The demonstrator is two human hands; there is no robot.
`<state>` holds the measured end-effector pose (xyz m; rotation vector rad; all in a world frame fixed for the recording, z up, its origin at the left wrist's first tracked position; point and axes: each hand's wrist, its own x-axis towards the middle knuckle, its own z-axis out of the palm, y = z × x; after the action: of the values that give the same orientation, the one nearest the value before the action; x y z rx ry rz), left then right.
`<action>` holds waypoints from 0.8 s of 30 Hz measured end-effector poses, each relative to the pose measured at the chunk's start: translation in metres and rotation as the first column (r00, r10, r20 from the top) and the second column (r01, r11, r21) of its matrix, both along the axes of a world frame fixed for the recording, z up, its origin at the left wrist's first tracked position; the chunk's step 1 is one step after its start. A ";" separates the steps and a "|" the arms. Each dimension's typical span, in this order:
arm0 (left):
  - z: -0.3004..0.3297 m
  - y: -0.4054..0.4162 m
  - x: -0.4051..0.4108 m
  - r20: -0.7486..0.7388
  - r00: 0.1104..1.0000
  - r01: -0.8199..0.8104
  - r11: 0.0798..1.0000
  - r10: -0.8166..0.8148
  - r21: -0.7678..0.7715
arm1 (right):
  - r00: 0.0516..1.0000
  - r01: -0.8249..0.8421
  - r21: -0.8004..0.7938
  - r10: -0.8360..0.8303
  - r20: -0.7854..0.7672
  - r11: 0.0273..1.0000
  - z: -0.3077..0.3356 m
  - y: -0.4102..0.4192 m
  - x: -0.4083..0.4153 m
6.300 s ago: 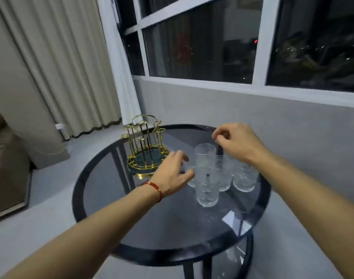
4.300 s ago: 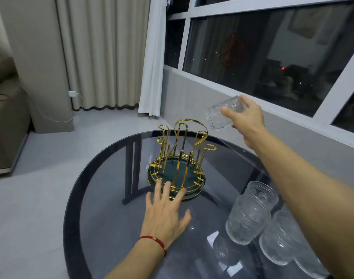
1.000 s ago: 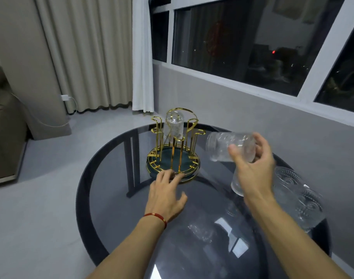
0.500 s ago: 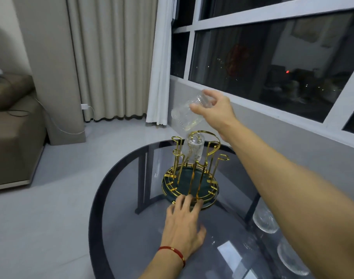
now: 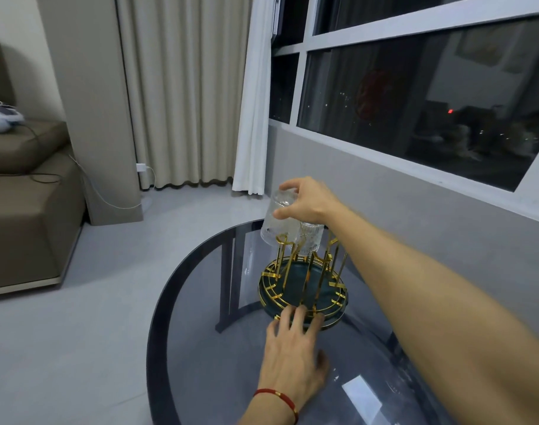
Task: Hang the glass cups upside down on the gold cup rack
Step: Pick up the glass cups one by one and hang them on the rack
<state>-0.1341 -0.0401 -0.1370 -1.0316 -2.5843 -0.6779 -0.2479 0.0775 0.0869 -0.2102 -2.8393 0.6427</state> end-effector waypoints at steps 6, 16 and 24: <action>0.000 0.000 0.000 -0.007 1.000 0.003 0.999 -0.002 0.041 | 0.991 -0.014 0.225 -0.017 0.134 0.974 -0.005 -0.005 -0.006; 0.002 -0.002 -0.002 0.009 1.000 -0.003 1.000 0.002 0.029 | 0.981 -0.084 0.615 -0.042 0.189 0.784 -0.015 -0.004 -0.009; 0.010 -0.001 0.001 -0.017 0.999 -0.028 0.999 0.027 -0.037 | 0.944 0.027 0.430 0.119 -0.309 0.902 -0.032 0.024 0.087</action>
<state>-0.1330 -0.0412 -0.1272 -1.0065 -2.6014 -0.6143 -0.1611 0.1010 0.0550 0.0405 -2.5778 0.0331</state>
